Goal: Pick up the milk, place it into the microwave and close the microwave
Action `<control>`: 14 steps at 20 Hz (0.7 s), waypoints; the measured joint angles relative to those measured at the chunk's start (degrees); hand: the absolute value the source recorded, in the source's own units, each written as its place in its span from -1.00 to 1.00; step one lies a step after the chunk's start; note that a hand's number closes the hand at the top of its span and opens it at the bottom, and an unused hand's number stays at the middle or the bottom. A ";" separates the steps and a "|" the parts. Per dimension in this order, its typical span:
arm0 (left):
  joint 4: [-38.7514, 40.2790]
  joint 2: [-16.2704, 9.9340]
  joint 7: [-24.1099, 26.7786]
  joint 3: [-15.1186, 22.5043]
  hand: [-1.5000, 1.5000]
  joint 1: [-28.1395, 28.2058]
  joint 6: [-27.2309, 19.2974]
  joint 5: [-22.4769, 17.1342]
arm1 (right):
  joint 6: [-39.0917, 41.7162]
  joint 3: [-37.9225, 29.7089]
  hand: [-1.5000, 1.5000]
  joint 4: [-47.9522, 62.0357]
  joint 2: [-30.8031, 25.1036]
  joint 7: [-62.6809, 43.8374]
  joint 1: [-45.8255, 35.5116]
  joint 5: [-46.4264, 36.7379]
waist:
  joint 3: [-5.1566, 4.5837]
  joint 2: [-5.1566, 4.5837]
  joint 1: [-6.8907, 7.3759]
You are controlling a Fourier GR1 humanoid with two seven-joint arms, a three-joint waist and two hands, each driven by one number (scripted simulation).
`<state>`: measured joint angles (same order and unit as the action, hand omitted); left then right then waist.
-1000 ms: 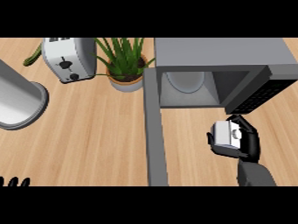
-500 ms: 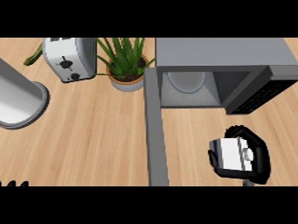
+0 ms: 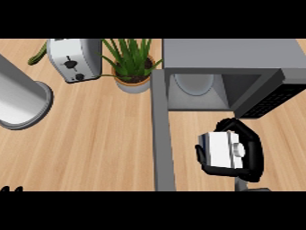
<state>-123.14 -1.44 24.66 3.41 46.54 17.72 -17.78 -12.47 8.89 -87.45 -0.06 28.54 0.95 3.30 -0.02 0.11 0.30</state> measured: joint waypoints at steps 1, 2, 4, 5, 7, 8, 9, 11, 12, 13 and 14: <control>0.19 -0.06 0.34 -0.23 -1.00 0.27 0.36 -0.04 | -0.96 0.22 1.00 0.32 0.01 -0.79 -1.03 -0.79 | 0.00 -0.01 0.06; 0.22 -0.35 0.50 -0.77 -1.00 0.84 0.95 -0.76 | -1.79 0.08 1.00 1.28 0.02 -1.79 -2.81 -1.23 | 0.00 -0.02 0.17; 2.28 -0.71 1.29 -2.41 -1.00 -0.44 1.48 -1.16 | -3.86 0.86 1.00 4.35 0.04 -1.96 -5.95 -1.08 | 0.01 -0.06 0.27; 2.58 -0.99 1.58 -3.17 -1.00 -0.22 1.97 -1.59 | -4.56 0.64 1.00 5.87 0.04 -2.37 -7.62 -1.17 | 0.01 -0.08 0.33; 3.05 -1.30 0.47 -4.34 -1.00 -1.91 1.69 -2.42 | -6.76 1.85 1.00 7.57 0.05 -3.30 -9.31 -1.67 | 0.01 -0.10 0.26; 3.30 -1.21 1.05 -4.31 -1.00 -1.39 2.25 -2.24 | -7.70 1.36 1.00 9.58 0.05 -3.65 -11.19 -2.06 | 0.01 -0.11 0.39; 3.30 -1.53 0.78 -4.77 -1.00 -1.24 2.64 -2.69 | -8.35 1.11 1.00 11.42 0.05 -4.02 -12.49 -2.37 | 0.01 -0.12 0.43; 4.12 -1.47 1.17 -5.08 -1.00 -1.96 2.92 -2.40 | -11.14 0.62 1.00 16.84 0.05 -3.94 -16.59 -2.39 | 0.03 -0.21 0.70; 3.36 -1.24 0.51 -4.85 -1.00 -1.95 2.60 -2.32 | -11.90 0.48 1.00 18.69 0.06 -3.87 -17.75 -2.62 | 0.02 -0.21 0.67; 3.44 -0.93 0.77 -4.49 -1.00 -1.52 2.81 -1.90 | -12.41 -0.03 1.00 21.47 0.05 -3.83 -19.84 -2.37 | 0.04 -0.23 0.78; 3.13 -0.58 0.55 -4.01 -1.00 -1.48 2.55 -1.28 | -12.99 -0.32 1.00 24.48 0.06 -3.07 -21.64 -1.66 | 0.04 -0.26 0.87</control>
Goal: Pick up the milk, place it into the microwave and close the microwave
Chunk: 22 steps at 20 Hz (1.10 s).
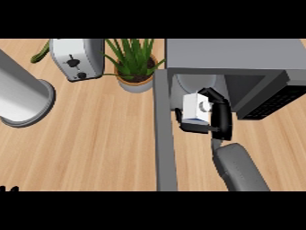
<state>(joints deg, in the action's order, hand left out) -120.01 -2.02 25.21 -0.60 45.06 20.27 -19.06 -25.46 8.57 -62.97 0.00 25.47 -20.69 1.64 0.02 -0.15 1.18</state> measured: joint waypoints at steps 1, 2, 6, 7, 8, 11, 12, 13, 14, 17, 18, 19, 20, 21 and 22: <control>-1.04 -0.27 -0.21 -0.32 -1.00 0.99 0.42 -0.66 | -0.36 -0.81 1.00 2.77 0.00 0.41 -2.00 0.67 | 0.01 -0.04 0.18; -1.09 -0.32 -0.01 -0.49 -1.00 1.49 0.92 -0.89 | -0.65 -1.15 1.00 5.60 0.00 1.43 -3.76 1.70 | 0.02 -0.05 0.26; 1.85 -1.27 0.79 -2.42 -1.00 -0.06 2.51 -1.75 | -1.06 -4.65 1.00 17.17 -0.14 4.37 -12.04 4.51 | 0.03 -0.21 0.62; 1.83 -1.42 0.75 -2.81 -1.00 -0.15 2.68 -2.12 | -1.06 -5.84 1.00 20.19 -0.43 5.50 -13.78 4.59 | 0.03 -0.29 0.77; 1.84 -1.27 0.89 -2.67 -1.00 -0.52 2.65 -1.76 | -1.09 -6.81 1.00 23.22 -0.71 6.84 -15.07 4.54 | 0.04 -0.42 1.00; 2.74 -1.82 0.63 -3.63 -1.00 -1.70 3.12 -2.62 | -1.70 -8.89 1.00 30.94 -2.09 9.45 -18.63 3.82 | 0.06 -0.67 1.32; 2.49 -1.61 0.45 -3.29 -1.00 -1.60 3.03 -2.33 | -1.99 -9.55 1.00 33.26 -2.71 10.27 -19.78 3.60 | 0.08 -0.77 1.56; 2.50 -1.47 0.44 -3.05 -1.00 -1.74 3.06 -2.16 | -2.14 -10.18 1.00 35.44 -3.19 11.49 -20.36 3.46 | 0.09 -0.89 1.80; 2.15 -1.36 -0.14 -2.69 -1.00 -1.96 2.83 -2.03 | -2.78 -10.55 1.00 37.54 -3.25 12.27 -21.40 3.11 | 0.10 -0.96 1.91; 1.85 -1.27 0.16 -2.44 -1.00 -1.43 3.31 -1.67 | -4.33 -11.53 1.00 42.72 -3.88 13.59 -24.48 2.32 | 0.13 -1.22 2.71; 1.84 -1.13 0.27 -2.19 -1.00 -1.42 3.40 -1.42 | -4.57 -11.81 1.00 44.08 -4.10 14.29 -25.21 2.13 | 0.15 -1.31 2.94; 1.77 -0.96 0.06 -2.12 -1.00 -1.72 3.10 -1.29 | -4.50 -12.10 1.00 45.37 -4.76 14.55 -26.04 1.97 | 0.16 -1.41 3.06; 2.13 -1.02 0.33 -2.22 -1.00 -1.84 3.30 -1.17 | -5.18 -12.22 1.00 46.51 -5.01 14.93 -26.76 1.66 | 0.16 -1.51 3.32; 2.35 -1.26 0.28 -2.43 -1.00 -2.14 3.49 -1.35 | -5.45 -12.29 1.00 47.59 -5.55 15.24 -27.40 1.34 | 0.16 -1.62 3.51; 2.66 -1.60 0.21 -2.78 -1.00 -2.46 3.69 -1.55 | -5.67 -12.37 1.00 48.52 -6.09 15.68 -27.87 1.06 | 0.17 -1.73 3.66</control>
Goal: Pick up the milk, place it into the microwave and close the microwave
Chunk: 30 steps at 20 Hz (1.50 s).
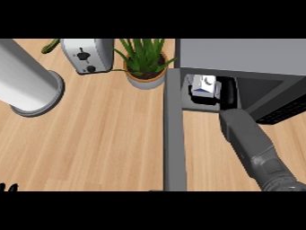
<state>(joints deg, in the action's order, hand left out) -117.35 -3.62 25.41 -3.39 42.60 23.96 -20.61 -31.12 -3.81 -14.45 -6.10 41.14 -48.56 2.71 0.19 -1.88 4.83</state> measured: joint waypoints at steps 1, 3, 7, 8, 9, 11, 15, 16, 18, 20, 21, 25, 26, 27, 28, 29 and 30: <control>0.23 -0.22 0.22 -0.10 -1.00 0.01 0.51 -0.25 | -0.30 -0.01 1.00 0.76 -0.65 0.53 -0.38 -0.33 | 0.01 -0.12 0.30; 0.15 -0.11 -0.10 0.05 -1.00 -0.63 0.17 0.01 | -1.52 0.16 1.00 2.17 -1.62 0.84 -1.93 -1.16 | 0.03 -0.32 0.64; 0.67 -0.47 -0.59 -0.11 -1.00 -1.49 0.43 -0.34 | -4.20 0.66 1.00 4.02 -2.92 2.49 -3.57 -2.80 | 0.05 -0.57 1.05; 0.47 -0.64 -0.84 -0.02 -1.00 -1.53 0.59 -0.46 | -4.32 0.57 1.00 4.34 -3.50 2.51 -4.24 -2.93 | 0.07 -0.70 1.32; 0.75 -0.77 -0.88 -0.05 -1.00 -1.71 0.78 -0.61 | -4.80 0.33 1.00 4.56 -3.47 2.72 -4.55 -2.88 | 0.08 -0.83 1.57; 0.93 -0.64 -0.69 -0.03 -1.00 -1.63 0.82 -0.42 | -4.94 -0.62 1.00 4.51 -3.99 3.31 -5.17 -2.30 | 0.12 -0.94 1.89; 1.31 -0.59 -0.75 -0.29 -1.00 -2.36 0.62 -0.49 | -4.85 -2.59 1.00 3.95 -4.49 4.81 -6.56 -0.96 | 0.16 -1.14 2.16; 1.64 -0.63 -0.71 -0.42 -1.00 -2.51 0.63 -0.42 | -5.58 -2.85 1.00 3.88 -4.40 5.27 -6.87 -0.94 | 0.15 -1.15 2.24; 2.09 -0.63 -0.96 -0.30 -1.00 -3.22 0.41 -0.07 | -7.16 -3.00 1.00 4.17 -4.82 5.63 -7.54 -1.31 | 0.13 -1.34 2.41; 2.30 -0.81 -1.22 -0.20 -1.00 -3.39 0.60 -0.11 | -9.81 -3.20 1.00 4.54 -5.15 5.50 -8.28 -1.68 | 0.10 -1.47 2.77; 2.63 -0.86 -1.09 -0.20 -1.00 -3.45 0.83 -0.16 | -11.27 -3.30 1.00 4.69 -5.22 5.52 -8.45 -1.87 | 0.08 -1.50 2.93; 3.37 -1.11 -1.29 -0.46 -1.00 -4.39 0.86 -0.19 | -15.85 -3.94 1.00 5.11 -5.45 5.40 -9.19 -2.27 | 0.08 -1.69 3.17; 3.87 -1.25 -1.24 -0.57 -1.00 -4.50 1.05 -0.21 | -16.44 -4.10 1.00 5.23 -5.66 5.34 -9.34 -2.33 | 0.08 -1.74 3.28; 3.96 -1.31 -1.29 -0.68 -1.00 -4.71 1.09 -0.42 | -16.96 -4.22 1.00 5.31 -5.75 5.40 -9.37 -2.43 | 0.08 -1.77 3.33; 4.29 -1.44 -1.31 -0.83 -1.00 -5.09 1.14 -0.48 | -17.49 -4.31 1.00 5.42 -5.75 5.38 -9.50 -2.53 | 0.09 -1.85 3.40; 4.47 -1.51 -1.37 -0.84 -1.00 -5.34 1.18 -0.52 | -17.90 -4.51 1.00 5.56 -6.08 5.14 -9.88 -2.53 | 0.09 -1.90 3.48; 4.47 -1.55 -1.61 -0.80 -1.00 -5.78 1.07 -0.52 | -18.35 -4.49 1.00 5.76 -6.09 5.03 -10.12 -2.72 | 0.10 -2.00 3.56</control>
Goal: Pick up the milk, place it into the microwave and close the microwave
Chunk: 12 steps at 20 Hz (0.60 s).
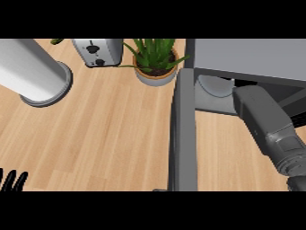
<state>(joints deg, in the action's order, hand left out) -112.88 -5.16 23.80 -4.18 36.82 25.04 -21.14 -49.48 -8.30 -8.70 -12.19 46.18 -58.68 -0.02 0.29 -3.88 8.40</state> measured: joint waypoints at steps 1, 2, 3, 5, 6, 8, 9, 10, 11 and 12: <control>-0.11 -0.03 0.10 -0.05 -1.00 -0.06 0.03 0.01 | -1.97 0.24 -1.00 1.73 -0.98 -2.00 1.02 -0.57 | -0.23 -0.36 0.08; -0.15 -0.15 0.13 -0.14 -1.00 -0.17 0.08 0.03 | -4.05 0.83 -1.00 3.19 -1.81 -4.02 1.90 -1.42 | -0.35 -0.63 0.23; -0.25 -0.22 0.23 -0.23 -1.00 -0.32 0.10 0.07 | -6.05 1.29 -1.00 4.33 -2.62 -6.31 3.06 -2.09 | -0.50 -0.97 0.34; -0.42 -0.40 0.23 -0.10 -1.00 -0.66 0.23 0.37 | -9.25 3.39 -1.00 5.53 -3.19 -10.14 3.57 -4.56 | -0.84 -1.06 1.35; -0.39 -0.40 0.27 0.03 -1.00 -0.83 0.32 0.47 | -10.72 4.24 -1.00 6.02 -3.22 -12.12 4.02 -5.53 | -0.92 -1.18 1.82; -0.41 -0.55 0.18 0.07 -1.00 -1.36 0.26 0.78 | -12.76 6.11 -1.00 6.61 -3.57 -15.79 4.33 -7.64 | -1.01 -1.25 2.45; -0.09 -0.55 0.17 0.01 -1.00 -1.71 0.13 0.91 | -13.48 7.10 -1.00 6.69 -3.61 -17.24 4.55 -8.75 | -1.05 -1.23 2.63; 0.16 -0.58 0.00 0.16 -1.00 -1.95 0.11 1.11 | -12.54 8.02 -1.00 7.06 -3.03 -16.96 3.79 -9.66 | -0.82 -1.10 2.65; 0.36 -0.64 -0.20 0.22 -1.00 -2.22 0.08 1.16 | -11.56 8.76 -1.00 7.24 -2.34 -16.63 2.94 -10.39 | -0.63 -0.99 2.70; 0.32 -0.58 -0.31 0.29 -1.00 -2.32 -0.07 1.30 | -10.68 9.42 -1.00 7.34 -1.63 -16.25 2.29 -11.04 | -0.47 -0.84 2.73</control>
<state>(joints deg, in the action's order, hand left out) -112.57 -5.74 23.49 -3.90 34.50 24.97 -19.84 -60.16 1.12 -1.36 -13.82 29.93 -56.39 -11.06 -0.17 -4.71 11.13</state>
